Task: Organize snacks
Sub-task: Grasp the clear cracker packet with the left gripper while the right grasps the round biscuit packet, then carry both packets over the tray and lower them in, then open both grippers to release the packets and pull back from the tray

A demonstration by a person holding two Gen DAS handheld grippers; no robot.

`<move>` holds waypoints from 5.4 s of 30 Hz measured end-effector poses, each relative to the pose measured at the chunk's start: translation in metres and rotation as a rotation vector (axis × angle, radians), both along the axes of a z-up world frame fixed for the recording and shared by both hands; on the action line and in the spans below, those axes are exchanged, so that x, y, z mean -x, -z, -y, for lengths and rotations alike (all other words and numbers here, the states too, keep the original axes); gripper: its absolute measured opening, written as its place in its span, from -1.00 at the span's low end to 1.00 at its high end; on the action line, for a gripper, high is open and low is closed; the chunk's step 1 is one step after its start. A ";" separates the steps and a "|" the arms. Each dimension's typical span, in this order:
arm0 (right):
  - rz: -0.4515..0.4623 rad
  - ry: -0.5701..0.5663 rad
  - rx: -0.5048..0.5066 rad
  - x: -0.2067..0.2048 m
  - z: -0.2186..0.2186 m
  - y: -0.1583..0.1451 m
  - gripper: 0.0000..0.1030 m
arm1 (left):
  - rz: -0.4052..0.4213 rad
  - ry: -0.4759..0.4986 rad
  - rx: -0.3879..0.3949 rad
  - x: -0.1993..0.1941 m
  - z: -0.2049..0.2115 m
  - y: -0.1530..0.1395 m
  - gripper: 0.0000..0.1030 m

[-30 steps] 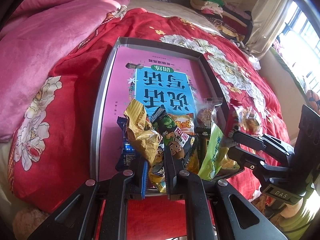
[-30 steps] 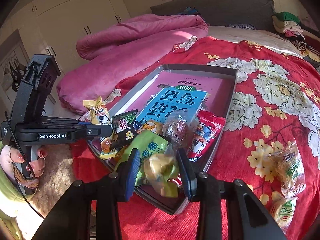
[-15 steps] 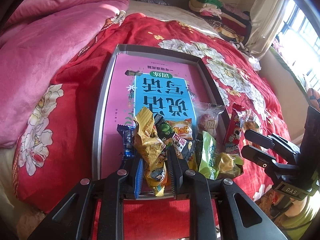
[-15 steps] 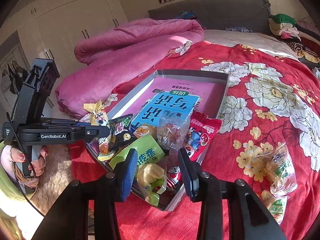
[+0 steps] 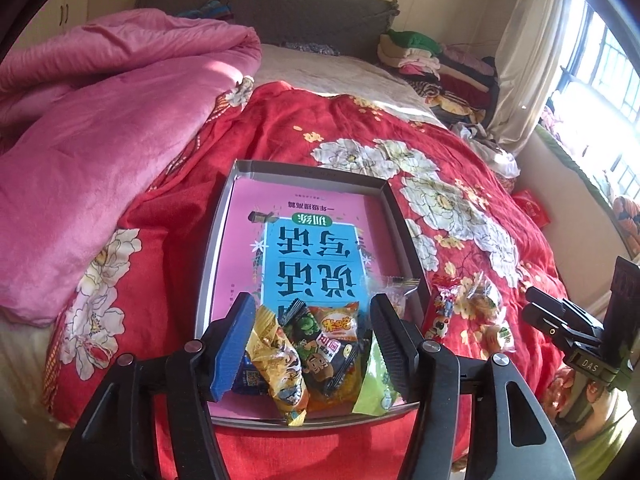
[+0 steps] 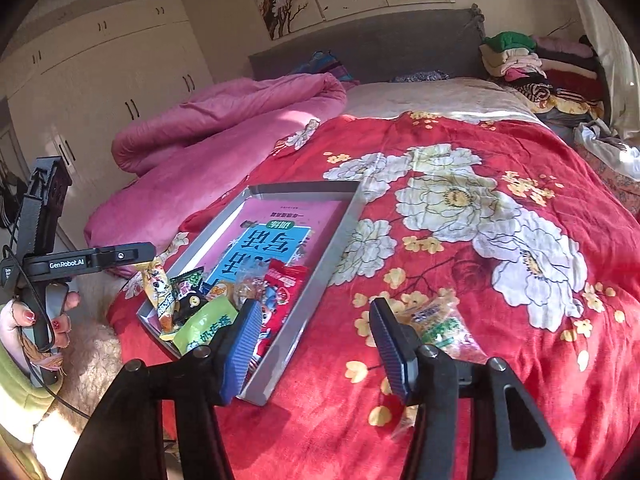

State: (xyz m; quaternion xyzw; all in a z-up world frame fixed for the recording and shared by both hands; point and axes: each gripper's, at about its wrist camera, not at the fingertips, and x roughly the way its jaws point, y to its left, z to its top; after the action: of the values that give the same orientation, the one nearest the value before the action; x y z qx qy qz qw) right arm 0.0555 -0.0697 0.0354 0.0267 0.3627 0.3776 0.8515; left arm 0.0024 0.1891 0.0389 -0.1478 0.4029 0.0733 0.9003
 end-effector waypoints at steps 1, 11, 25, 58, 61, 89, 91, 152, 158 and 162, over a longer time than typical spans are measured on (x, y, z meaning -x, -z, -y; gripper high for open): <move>-0.004 0.019 0.005 -0.002 0.008 0.000 0.15 | 0.006 0.005 0.001 -0.001 0.003 -0.003 0.22; -0.083 0.124 0.047 -0.010 0.061 0.011 0.25 | 0.029 0.118 0.002 -0.026 0.057 -0.021 0.25; -0.143 0.075 0.166 -0.005 0.041 0.040 0.28 | -0.030 0.305 -0.037 -0.078 0.156 -0.004 0.26; -0.292 0.082 0.167 -0.032 0.038 0.084 -0.30 | -0.268 0.468 -0.044 -0.167 0.233 0.104 0.20; -0.287 0.077 0.173 -0.034 0.036 0.085 -0.30 | -0.261 0.473 -0.037 -0.167 0.236 0.104 0.03; -0.127 -0.016 -0.111 -0.006 0.031 0.019 -0.31 | 0.028 0.220 0.025 -0.062 0.089 -0.024 -0.08; -0.109 -0.033 -0.124 -0.001 0.023 0.013 -0.31 | 0.028 0.183 0.024 -0.051 0.072 -0.026 -0.08; 0.052 -0.137 0.031 0.035 -0.086 -0.009 0.09 | -0.052 0.126 -0.012 0.001 0.037 0.034 0.31; 0.106 -0.103 0.014 0.043 -0.071 -0.026 0.24 | -0.013 0.100 -0.030 0.007 0.040 0.016 0.44; 0.158 -0.086 -0.018 0.053 -0.059 -0.042 0.37 | 0.037 0.076 -0.036 0.018 0.043 -0.004 0.48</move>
State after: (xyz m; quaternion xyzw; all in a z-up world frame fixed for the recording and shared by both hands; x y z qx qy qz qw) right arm 0.0027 -0.0102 0.0771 -0.0114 0.2917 0.4181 0.8602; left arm -0.0151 0.1464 0.0429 -0.1174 0.3900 0.0435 0.9123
